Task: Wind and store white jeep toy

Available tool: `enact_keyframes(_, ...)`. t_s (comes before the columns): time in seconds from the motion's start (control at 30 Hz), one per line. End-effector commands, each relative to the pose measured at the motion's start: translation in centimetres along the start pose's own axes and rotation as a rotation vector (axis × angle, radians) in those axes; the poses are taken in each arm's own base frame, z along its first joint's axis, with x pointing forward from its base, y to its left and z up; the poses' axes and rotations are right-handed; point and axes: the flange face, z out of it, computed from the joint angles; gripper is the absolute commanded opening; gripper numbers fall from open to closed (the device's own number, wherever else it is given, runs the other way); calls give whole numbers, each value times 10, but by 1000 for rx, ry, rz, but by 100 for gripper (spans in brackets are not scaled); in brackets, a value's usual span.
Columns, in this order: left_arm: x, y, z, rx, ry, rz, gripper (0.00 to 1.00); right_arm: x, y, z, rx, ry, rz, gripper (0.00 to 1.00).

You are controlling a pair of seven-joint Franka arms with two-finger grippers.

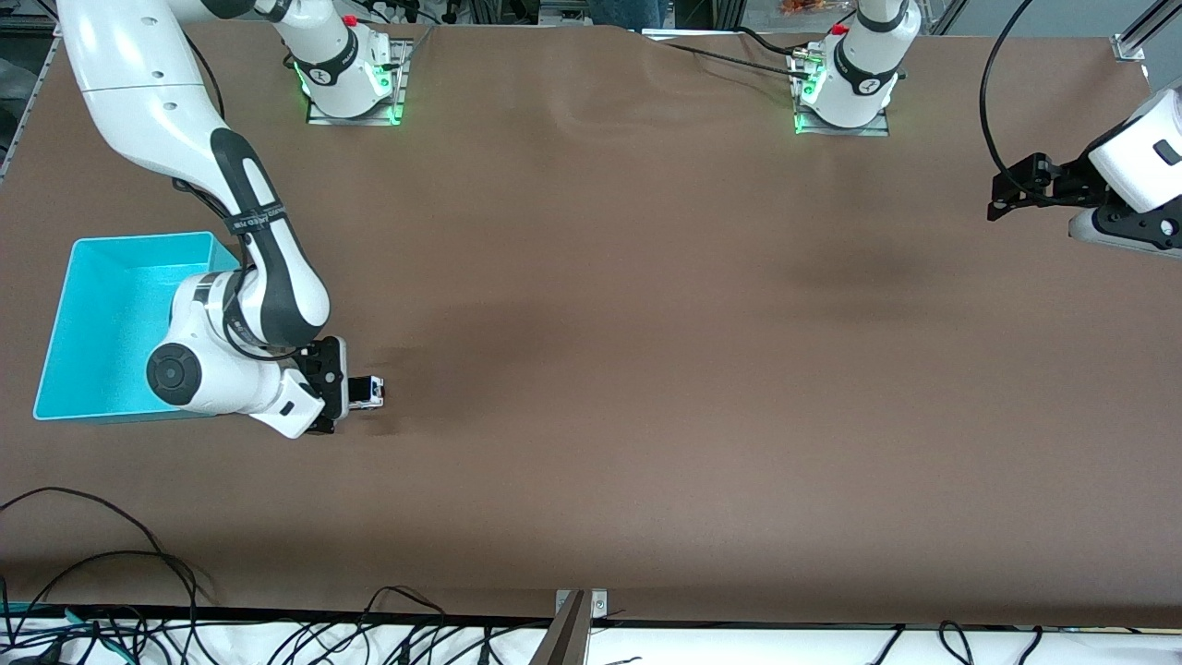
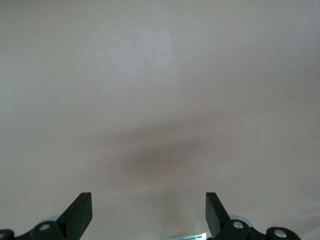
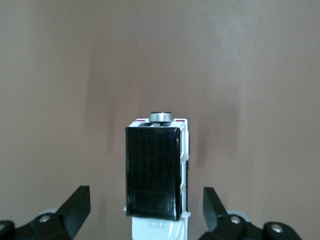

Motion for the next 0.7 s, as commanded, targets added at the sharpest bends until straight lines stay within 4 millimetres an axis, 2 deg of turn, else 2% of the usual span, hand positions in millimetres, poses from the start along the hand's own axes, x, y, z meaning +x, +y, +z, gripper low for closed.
enact_keyframes(0.0,1,-1,-2,-22,5,1,100,6,1,5,-18,13,-23,91)
enact_keyframes(0.07,1,-1,-2,-22,5,1,100,10,1,6,-17,8,-31,80)
enact_keyframes(0.2,2,0,-2,-22,5,3,100,18,0,7,-17,0,-49,50)
enact_keyframes(0.4,1,0,-3,-22,7,4,100,28,1,2,-22,-41,-97,18)
enact_keyframes(0.53,2,0,-3,-21,7,3,100,29,3,-7,-31,-47,-89,15)
enact_keyframes(0.67,1,0,-2,-22,4,3,100,31,2,-35,-48,-43,-81,14)
